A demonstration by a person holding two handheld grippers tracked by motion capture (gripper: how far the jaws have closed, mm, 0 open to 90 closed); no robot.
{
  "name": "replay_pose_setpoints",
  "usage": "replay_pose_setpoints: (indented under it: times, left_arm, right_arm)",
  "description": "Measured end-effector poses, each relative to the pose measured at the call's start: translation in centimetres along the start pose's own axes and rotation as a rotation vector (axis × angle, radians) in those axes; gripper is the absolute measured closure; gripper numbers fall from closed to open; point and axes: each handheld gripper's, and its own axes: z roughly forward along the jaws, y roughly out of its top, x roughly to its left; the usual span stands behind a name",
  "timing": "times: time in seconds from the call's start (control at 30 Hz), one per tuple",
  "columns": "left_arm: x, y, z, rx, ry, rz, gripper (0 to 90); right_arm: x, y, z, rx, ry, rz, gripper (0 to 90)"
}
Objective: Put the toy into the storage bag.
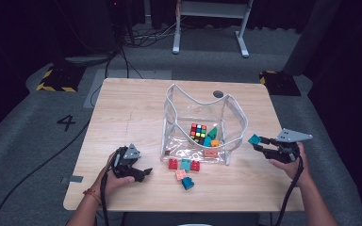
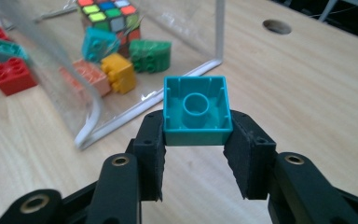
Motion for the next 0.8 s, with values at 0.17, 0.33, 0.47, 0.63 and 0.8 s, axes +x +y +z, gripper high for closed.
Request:
replay_pose_setpoints:
  times: [0.17,0.33,0.47,0.63,0.8]
  left_arm:
    - [0.0,0.0,0.0,0.000,0.000,0.000,14.1]
    - [0.0,0.0,0.0,0.001,-0.001,-0.001,14.1]
    - [0.0,0.0,0.0,0.000,-0.002,0.000,14.1]
    - [0.0,0.0,0.0,0.000,-0.001,-0.002,14.1]
    - [0.0,0.0,0.0,0.000,0.000,0.000,14.1]
  right_arm:
    - [-1.2,2.4,-0.5,-0.019,-0.018,-0.004,59.5]
    - [-2.0,4.8,-0.8,-0.041,-0.034,-0.018,59.4]
    - [-2.5,6.8,-0.9,-0.054,-0.038,-0.031,59.5]
    - [-3.0,9.1,-1.2,-0.071,-0.029,-0.041,59.5]
    - [-2.8,11.1,-1.6,-0.091,-0.032,-0.072,59.4]
